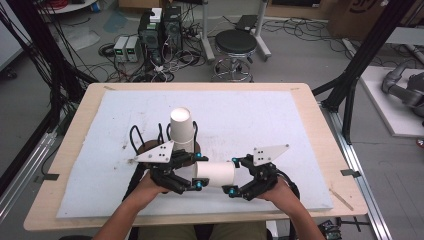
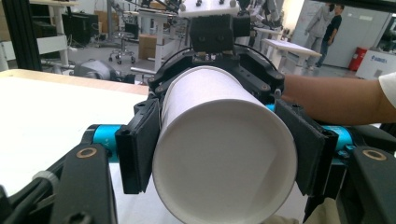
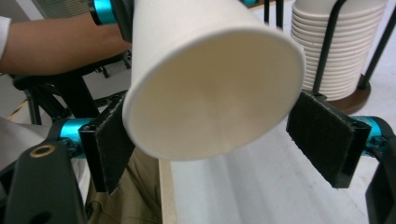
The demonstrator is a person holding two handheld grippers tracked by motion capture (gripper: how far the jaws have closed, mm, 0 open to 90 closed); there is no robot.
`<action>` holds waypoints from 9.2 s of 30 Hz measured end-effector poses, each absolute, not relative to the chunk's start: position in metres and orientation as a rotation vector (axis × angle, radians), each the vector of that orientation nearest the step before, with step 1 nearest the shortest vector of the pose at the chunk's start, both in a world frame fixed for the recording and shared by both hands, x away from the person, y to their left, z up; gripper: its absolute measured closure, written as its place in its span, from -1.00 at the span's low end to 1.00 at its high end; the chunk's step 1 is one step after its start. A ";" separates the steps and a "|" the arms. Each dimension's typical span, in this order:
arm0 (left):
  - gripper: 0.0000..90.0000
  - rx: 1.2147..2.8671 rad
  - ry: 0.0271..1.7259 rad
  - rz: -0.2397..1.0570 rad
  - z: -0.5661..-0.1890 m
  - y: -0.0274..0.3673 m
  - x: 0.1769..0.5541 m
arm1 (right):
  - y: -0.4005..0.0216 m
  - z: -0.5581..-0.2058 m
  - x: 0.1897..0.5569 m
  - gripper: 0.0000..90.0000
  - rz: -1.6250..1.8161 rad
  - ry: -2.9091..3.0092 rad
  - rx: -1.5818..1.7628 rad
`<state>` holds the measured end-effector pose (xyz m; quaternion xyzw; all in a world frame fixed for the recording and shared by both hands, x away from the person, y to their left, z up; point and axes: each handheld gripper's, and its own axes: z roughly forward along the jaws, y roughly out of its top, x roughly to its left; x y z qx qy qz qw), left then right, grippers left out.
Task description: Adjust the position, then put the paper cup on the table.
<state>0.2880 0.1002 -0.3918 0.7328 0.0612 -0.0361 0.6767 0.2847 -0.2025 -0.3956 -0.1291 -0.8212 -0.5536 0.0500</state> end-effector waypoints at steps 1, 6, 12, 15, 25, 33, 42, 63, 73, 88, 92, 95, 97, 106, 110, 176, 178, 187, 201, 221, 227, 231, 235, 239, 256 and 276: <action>-0.24 1.644 0.137 -0.082 -0.393 0.101 0.288 | -0.203 -0.395 0.284 -0.52 -1.688 -2.498 -0.384; -0.22 1.632 0.146 -0.087 -0.395 0.104 0.288 | -0.206 -0.394 0.285 -0.40 -1.719 -2.502 -0.351; -0.23 1.650 0.170 -0.077 -0.397 0.106 0.287 | -0.206 -0.391 0.285 -0.36 -1.743 -2.510 -0.341; -0.30 1.694 0.197 -0.056 -0.398 0.104 0.286 | -0.206 -0.391 0.285 -0.35 -1.731 -2.532 -0.340; -0.68 1.828 0.268 0.037 -0.387 0.109 0.283 | -0.206 -0.377 0.286 -0.35 -1.614 -2.678 -0.354; -0.66 1.905 0.246 0.073 -0.376 0.110 0.283 | -0.198 -0.360 0.292 -0.35 -1.473 -2.825 -0.303; -0.58 2.009 0.237 0.068 -0.371 0.105 0.287 | -0.174 -0.342 0.298 -0.35 -1.215 -2.974 -0.217; -0.42 2.259 0.156 0.034 -0.382 0.075 0.290 | -0.146 -0.345 0.295 -0.37 -0.899 -3.084 -0.114; -0.26 2.300 0.156 -0.020 -0.391 0.068 0.292 | -0.138 -0.348 0.291 -0.36 -0.777 -3.123 -0.101; -0.26 2.220 0.176 -0.046 -0.396 0.072 0.292 | -0.145 -0.345 0.293 -0.48 -0.912 -3.071 -0.145; -0.26 2.152 0.219 -0.030 -0.400 0.080 0.293 | -0.157 -0.338 0.293 -0.53 -1.126 -2.992 -0.211; -0.27 2.100 0.253 -0.003 -0.402 0.087 0.292 | -0.168 -0.333 0.292 -0.53 -1.243 -2.969 -0.261; -0.28 2.060 0.276 0.016 -0.404 0.092 0.292 | -0.178 -0.331 0.292 -0.53 -1.339 -2.937 -0.312; -0.30 1.929 0.347 0.067 -0.413 0.113 0.289 | -0.221 -0.345 0.291 -0.53 -1.556 -2.889 -0.613; -0.31 1.882 0.347 0.089 -0.415 0.121 0.288 | -0.245 -0.364 0.291 -0.53 -1.580 -2.894 -0.790; -0.33 1.736 0.367 0.186 -0.428 0.060 0.318 | -0.318 -0.392 0.274 -0.54 -1.858 -2.836 -1.270; -0.33 1.754 0.358 0.197 -0.429 0.053 0.321 | -0.319 -0.392 0.275 -0.54 -1.863 -2.833 -1.276; -0.33 1.813 0.377 0.175 -0.445 0.024 0.332 | -0.319 -0.393 0.275 -0.54 -1.863 -2.834 -1.270; -0.32 2.000 0.444 0.229 -0.450 0.013 0.333 | -0.319 -0.392 0.274 -0.54 -1.863 -2.821 -1.272; -0.57 1.947 0.475 0.201 -0.448 0.039 0.318 | -0.317 -0.393 0.275 -0.54 -1.846 -2.828 -1.258; -0.61 1.913 0.468 0.201 -0.439 0.060 0.309 | -0.316 -0.393 0.275 -0.54 -1.844 -2.826 -1.258; -0.61 1.858 0.448 0.209 -0.429 0.077 0.299 | -0.316 -0.393 0.275 -0.54 -1.843 -2.830 -1.256; -0.57 1.808 0.428 0.219 -0.417 0.095 0.288 | -0.315 -0.393 0.275 -0.54 -1.838 -2.830 -1.259; -0.57 1.755 0.443 0.262 -0.408 0.116 0.280 | -0.314 -0.393 0.276 -0.54 -1.836 -2.838 -1.253; -0.57 1.576 0.605 0.482 -0.395 0.198 0.276 | -0.318 -0.395 0.277 -0.54 -1.818 -2.845 -1.286; -0.60 1.444 0.787 0.656 -0.405 0.272 0.280 | -0.329 -0.402 0.278 -0.54 -1.788 -2.886 -1.362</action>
